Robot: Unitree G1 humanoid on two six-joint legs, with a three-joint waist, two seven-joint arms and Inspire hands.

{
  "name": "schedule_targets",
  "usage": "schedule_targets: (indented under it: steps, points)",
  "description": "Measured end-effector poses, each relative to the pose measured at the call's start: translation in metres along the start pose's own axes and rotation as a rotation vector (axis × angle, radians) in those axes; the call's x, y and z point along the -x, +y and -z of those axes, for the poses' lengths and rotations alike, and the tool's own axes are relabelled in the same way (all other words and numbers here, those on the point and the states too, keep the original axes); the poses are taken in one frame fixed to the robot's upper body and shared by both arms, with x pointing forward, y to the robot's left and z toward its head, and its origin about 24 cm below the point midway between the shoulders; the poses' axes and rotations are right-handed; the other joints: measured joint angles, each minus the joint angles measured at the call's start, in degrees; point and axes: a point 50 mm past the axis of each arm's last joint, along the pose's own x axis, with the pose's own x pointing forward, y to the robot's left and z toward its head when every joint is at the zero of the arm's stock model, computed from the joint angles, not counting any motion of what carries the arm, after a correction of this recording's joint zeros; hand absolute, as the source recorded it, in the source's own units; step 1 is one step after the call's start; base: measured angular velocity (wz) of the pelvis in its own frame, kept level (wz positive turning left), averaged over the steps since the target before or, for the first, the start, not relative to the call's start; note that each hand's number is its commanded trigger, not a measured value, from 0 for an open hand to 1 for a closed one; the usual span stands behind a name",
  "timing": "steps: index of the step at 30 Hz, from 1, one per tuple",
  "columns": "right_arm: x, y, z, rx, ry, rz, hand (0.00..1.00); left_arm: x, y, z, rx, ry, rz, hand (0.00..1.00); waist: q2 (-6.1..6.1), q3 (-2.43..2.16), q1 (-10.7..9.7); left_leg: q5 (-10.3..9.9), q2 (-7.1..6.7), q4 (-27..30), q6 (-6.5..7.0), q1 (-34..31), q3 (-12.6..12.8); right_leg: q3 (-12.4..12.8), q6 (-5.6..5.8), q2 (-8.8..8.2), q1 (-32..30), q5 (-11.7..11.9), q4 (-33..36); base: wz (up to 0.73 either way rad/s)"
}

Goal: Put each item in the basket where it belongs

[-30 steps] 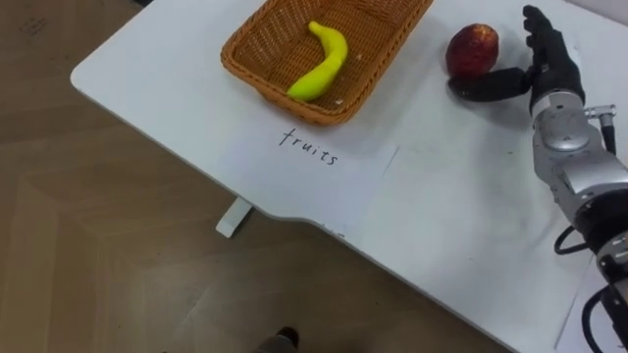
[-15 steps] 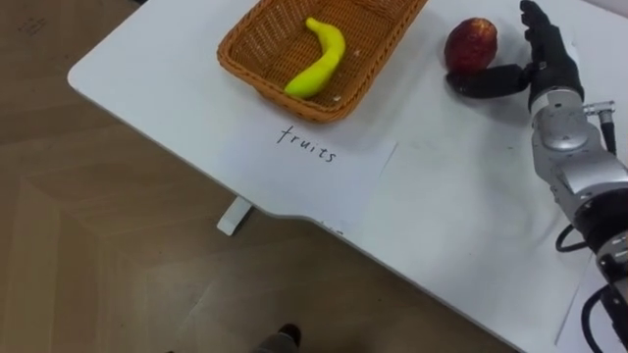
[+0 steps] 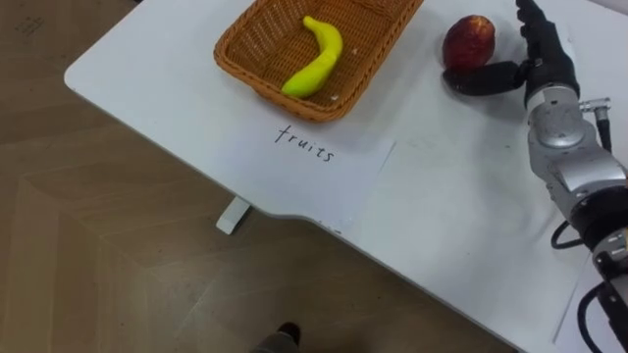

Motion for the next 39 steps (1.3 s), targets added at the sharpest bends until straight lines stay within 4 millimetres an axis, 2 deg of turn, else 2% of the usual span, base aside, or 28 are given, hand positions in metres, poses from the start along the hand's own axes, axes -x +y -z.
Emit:
schedule_targets:
  steps: [26,39]
  points:
    - [-0.0009,0.0059,-0.0063,-0.018,-0.016,-0.018,0.0,-0.0028,0.0042,-0.0089,0.0,-0.025,-0.011,0.0,0.06,0.03,0.2,0.0,0.01,0.1,-0.03,0.0,0.0,0.1,-0.04,0.02,-0.1,0.0,0.0,0.0]
    - [-0.0009,0.0055,-0.0053,-0.006,-0.014,-0.035,0.0,-0.0027,-0.0013,-0.008,-0.012,-0.019,0.01,0.0,0.19,0.14,0.4,0.0,-0.04,0.0,-0.03,0.1,-0.1,0.0,-0.04,-0.02,0.1,0.0,0.2,0.0]
